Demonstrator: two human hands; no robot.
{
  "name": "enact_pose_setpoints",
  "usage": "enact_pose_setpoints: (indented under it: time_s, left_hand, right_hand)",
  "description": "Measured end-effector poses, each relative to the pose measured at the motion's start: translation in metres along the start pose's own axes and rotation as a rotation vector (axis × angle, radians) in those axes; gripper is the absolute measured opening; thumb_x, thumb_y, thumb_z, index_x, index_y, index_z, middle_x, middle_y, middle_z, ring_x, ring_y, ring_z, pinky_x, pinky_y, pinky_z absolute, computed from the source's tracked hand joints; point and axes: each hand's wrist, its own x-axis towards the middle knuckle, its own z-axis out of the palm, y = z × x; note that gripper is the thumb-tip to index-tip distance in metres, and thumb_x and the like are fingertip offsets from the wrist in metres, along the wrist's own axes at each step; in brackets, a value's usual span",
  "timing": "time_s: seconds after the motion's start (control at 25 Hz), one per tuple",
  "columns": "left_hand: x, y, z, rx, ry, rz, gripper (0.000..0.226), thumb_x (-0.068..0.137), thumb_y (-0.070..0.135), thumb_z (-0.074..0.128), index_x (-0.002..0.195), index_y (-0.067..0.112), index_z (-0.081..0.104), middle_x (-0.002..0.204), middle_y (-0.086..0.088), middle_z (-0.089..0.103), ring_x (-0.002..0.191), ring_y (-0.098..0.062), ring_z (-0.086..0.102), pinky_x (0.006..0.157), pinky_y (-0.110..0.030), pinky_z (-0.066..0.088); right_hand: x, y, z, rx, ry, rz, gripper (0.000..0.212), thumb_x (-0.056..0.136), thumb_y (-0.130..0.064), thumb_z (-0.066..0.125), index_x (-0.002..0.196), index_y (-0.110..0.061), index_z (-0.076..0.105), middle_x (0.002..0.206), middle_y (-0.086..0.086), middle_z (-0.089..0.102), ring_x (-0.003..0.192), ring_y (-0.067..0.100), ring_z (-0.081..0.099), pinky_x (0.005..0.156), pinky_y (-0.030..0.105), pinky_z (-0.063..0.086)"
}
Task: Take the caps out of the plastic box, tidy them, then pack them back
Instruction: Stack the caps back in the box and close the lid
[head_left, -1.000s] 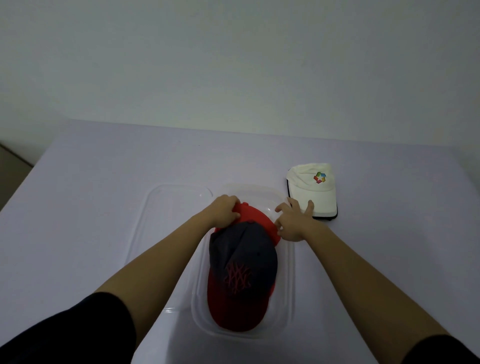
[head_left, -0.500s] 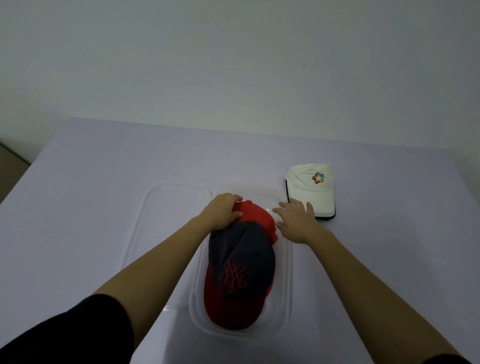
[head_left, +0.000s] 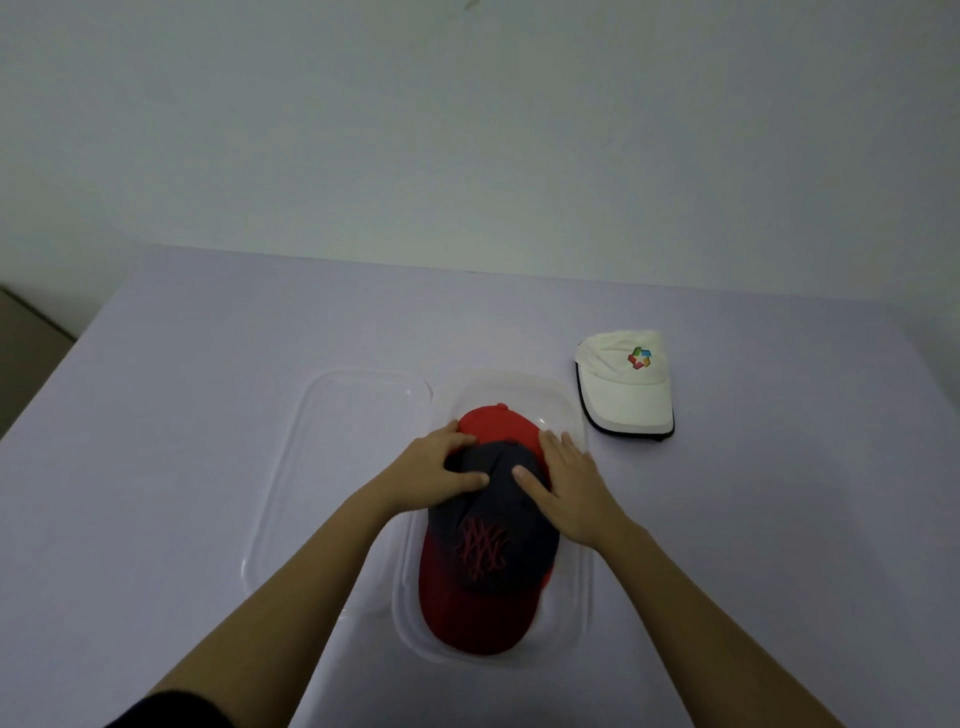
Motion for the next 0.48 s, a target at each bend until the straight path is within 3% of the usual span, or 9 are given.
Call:
enact_pose_setpoints:
  time_s: [0.08,0.16,0.28,0.4,0.48]
  left_hand:
    - [0.001,-0.001,0.009,0.054,0.056,0.054,0.042,0.083,0.035,0.067,0.116,0.013,0.057,0.131,-0.002,0.049,0.118,-0.023,0.050,0.087,-0.018,0.040]
    - [0.004,0.001,0.016,0.051,0.144,0.069,0.029,0.081,0.037,0.068,0.096,0.015,0.055,0.107,-0.002,0.054,0.095,-0.020,0.055,0.070,-0.015,0.039]
    - [0.008,0.001,0.023,0.051,0.199,0.040,0.024,0.085,0.033,0.064,0.089,0.015,0.050,0.103,-0.008,0.056,0.104,-0.023,0.055,0.077,-0.025,0.042]
    - [0.011,0.004,0.025,0.069,0.197,-0.024,0.022,0.089,0.033,0.059,0.088,0.013,0.049,0.108,-0.012,0.055,0.109,-0.025,0.053,0.080,-0.027,0.040]
    - [0.014,0.007,0.025,0.103,0.195,-0.081,0.025,0.089,0.036,0.057,0.089,0.012,0.049,0.106,-0.011,0.053,0.093,-0.023,0.053,0.077,-0.028,0.041]
  right_hand:
    - [0.004,0.002,0.004,-0.004,0.018,-0.011,0.070,0.095,-0.053,0.028,0.149,-0.012,0.010,0.158,0.005,0.008,0.146,0.022,0.001,0.117,0.042,0.001]
    - [0.005,0.006,0.006,0.051,0.058,-0.030,0.057,0.098,-0.045,0.030,0.141,-0.009,0.030,0.157,0.008,0.015,0.146,0.023,0.004,0.118,0.044,0.005]
    - [0.002,0.011,0.008,0.158,0.131,-0.090,0.030,0.099,-0.034,0.035,0.100,-0.011,0.055,0.156,0.010,0.019,0.146,0.026,0.006,0.117,0.047,0.011]
    - [0.003,0.010,0.006,0.096,0.176,-0.082,0.037,0.100,-0.029,0.033,0.099,-0.005,0.062,0.154,0.009,0.023,0.145,0.026,0.009,0.116,0.044,0.007]
    - [0.008,0.005,0.003,0.063,0.203,-0.052,0.039,0.100,-0.027,0.032,0.103,-0.004,0.064,0.152,0.009,0.029,0.144,0.025,0.014,0.116,0.041,0.006]
